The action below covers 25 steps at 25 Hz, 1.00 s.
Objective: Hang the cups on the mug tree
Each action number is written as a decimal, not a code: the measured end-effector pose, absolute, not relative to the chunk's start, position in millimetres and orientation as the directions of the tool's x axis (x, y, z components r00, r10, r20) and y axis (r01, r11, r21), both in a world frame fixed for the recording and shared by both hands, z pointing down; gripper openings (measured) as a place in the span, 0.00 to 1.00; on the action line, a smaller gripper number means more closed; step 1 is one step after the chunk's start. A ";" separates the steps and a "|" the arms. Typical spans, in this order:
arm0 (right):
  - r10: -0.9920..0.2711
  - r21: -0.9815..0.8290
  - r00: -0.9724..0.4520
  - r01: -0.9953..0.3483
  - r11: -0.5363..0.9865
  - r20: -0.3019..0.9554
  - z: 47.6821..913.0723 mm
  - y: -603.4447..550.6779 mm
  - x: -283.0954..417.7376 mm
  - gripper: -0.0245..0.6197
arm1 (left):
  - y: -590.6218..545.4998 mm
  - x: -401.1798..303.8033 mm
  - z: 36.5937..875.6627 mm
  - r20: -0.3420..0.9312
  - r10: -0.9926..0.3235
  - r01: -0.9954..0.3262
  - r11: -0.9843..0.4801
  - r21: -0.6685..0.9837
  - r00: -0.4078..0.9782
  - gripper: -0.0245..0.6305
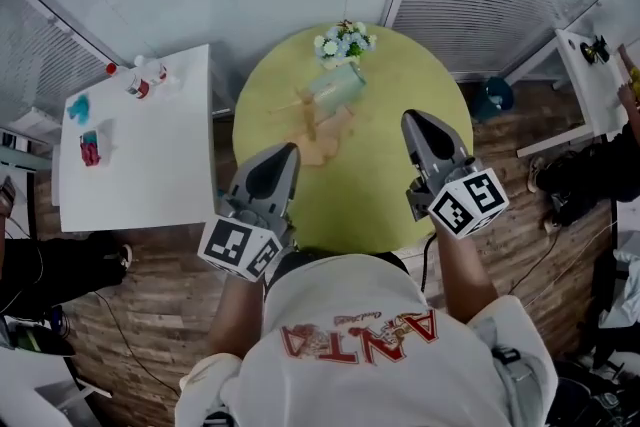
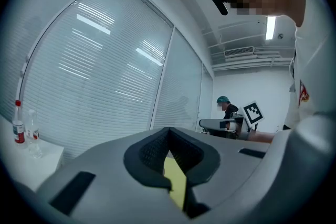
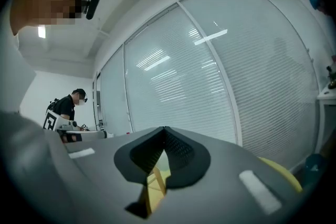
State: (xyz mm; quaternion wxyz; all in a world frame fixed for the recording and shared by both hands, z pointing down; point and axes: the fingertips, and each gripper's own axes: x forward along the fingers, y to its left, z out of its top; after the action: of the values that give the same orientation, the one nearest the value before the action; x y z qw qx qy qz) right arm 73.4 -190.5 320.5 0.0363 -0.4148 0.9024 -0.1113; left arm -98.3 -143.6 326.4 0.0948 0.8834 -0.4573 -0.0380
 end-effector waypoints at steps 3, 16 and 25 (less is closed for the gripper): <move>-0.755 -0.181 -0.656 -0.744 0.643 0.015 313.2 -171.1 65.7 0.04 | -141.5 -99.8 314.5 0.000 -0.813 -0.800 -0.574 0.175 0.583 0.05; -0.781 -0.132 -0.625 -0.776 0.617 0.021 309.3 -162.7 66.6 0.04 | -145.8 -91.6 306.5 -0.011 -0.790 -0.778 -0.606 0.164 0.613 0.05; -0.764 -0.146 -0.644 -0.760 0.633 0.034 312.3 -163.4 66.3 0.04 | -143.5 -86.4 304.8 -0.015 -0.788 -0.776 -0.609 0.168 0.615 0.05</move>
State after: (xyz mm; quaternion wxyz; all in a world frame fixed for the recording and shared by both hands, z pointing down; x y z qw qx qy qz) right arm 66.3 -163.4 312.3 0.0153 -0.4217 0.9036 -0.0736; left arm -86.4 -143.5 304.8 0.0724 0.8958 -0.4364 -0.0436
